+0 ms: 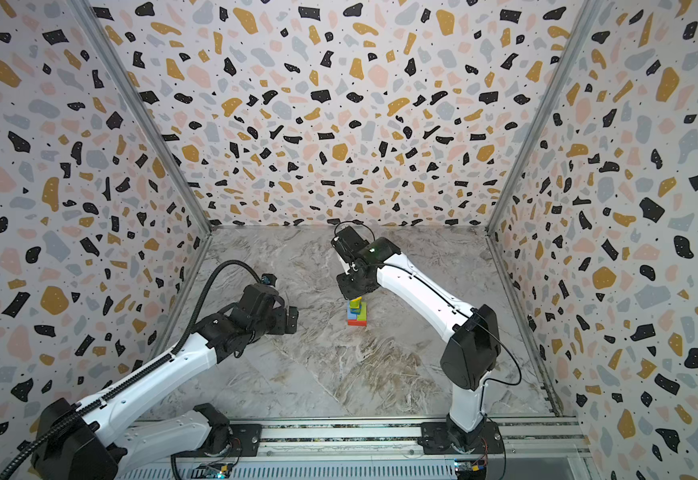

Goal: Build the wood block tower
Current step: 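Lower the yellow prism onto the green cylinder atop the stack with the right gripper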

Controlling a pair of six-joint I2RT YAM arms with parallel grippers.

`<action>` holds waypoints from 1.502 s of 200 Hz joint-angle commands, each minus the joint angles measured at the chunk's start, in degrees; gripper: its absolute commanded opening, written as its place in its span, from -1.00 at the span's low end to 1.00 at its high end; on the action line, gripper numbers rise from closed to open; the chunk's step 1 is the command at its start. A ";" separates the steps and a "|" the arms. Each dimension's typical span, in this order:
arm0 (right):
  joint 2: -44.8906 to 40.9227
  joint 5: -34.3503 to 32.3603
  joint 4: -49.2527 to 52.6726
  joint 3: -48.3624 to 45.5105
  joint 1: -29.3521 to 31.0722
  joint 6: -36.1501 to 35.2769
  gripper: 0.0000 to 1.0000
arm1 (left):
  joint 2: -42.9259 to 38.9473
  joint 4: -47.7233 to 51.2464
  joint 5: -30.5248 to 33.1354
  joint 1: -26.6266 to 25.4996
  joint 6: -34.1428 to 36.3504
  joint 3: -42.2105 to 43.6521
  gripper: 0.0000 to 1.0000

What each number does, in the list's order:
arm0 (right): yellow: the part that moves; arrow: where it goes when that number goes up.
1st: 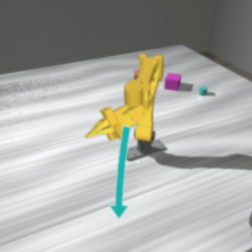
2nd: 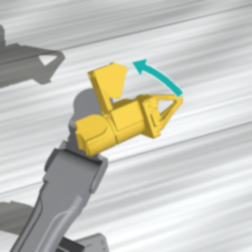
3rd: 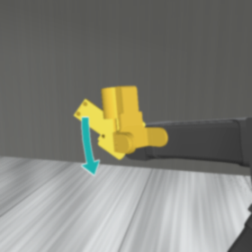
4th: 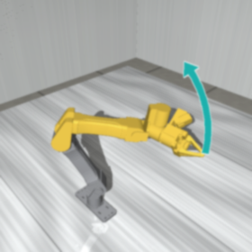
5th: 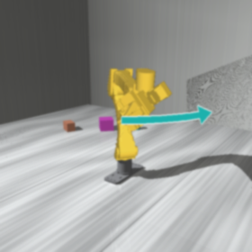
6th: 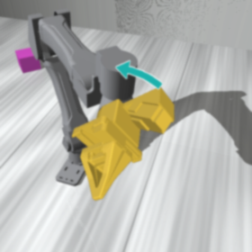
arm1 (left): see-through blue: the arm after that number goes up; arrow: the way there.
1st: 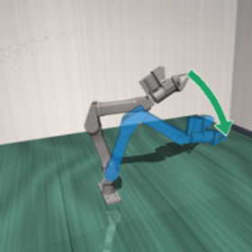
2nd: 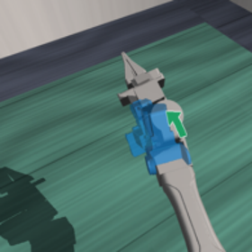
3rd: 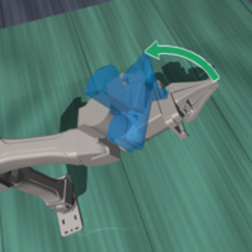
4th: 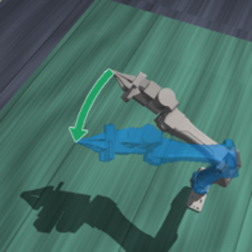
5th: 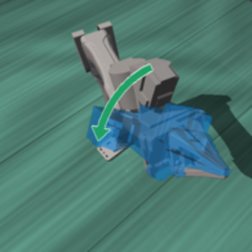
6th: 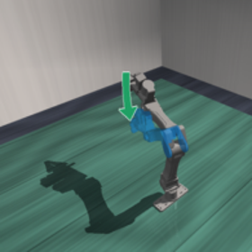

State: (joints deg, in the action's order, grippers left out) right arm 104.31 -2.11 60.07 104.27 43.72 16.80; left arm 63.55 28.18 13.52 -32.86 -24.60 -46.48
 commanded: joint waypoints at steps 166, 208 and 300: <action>1.68 -1.85 2.06 -0.48 0.66 -0.80 -0.58 | 1.49 -3.16 -3.96 1.71 1.53 1.39 1.00; 2.04 -2.03 2.24 -0.42 0.66 -0.96 -0.58 | 1.53 -3.36 -4.56 2.01 1.75 1.48 1.00; 3.42 -2.43 3.20 1.37 0.48 -0.83 -0.57 | 1.23 -3.54 -5.17 2.19 1.84 1.64 1.00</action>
State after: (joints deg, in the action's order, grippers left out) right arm 107.57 -3.88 61.12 103.61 44.16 16.36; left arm 65.06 26.11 9.02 -31.11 -23.51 -45.63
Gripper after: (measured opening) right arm 0.332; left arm 0.999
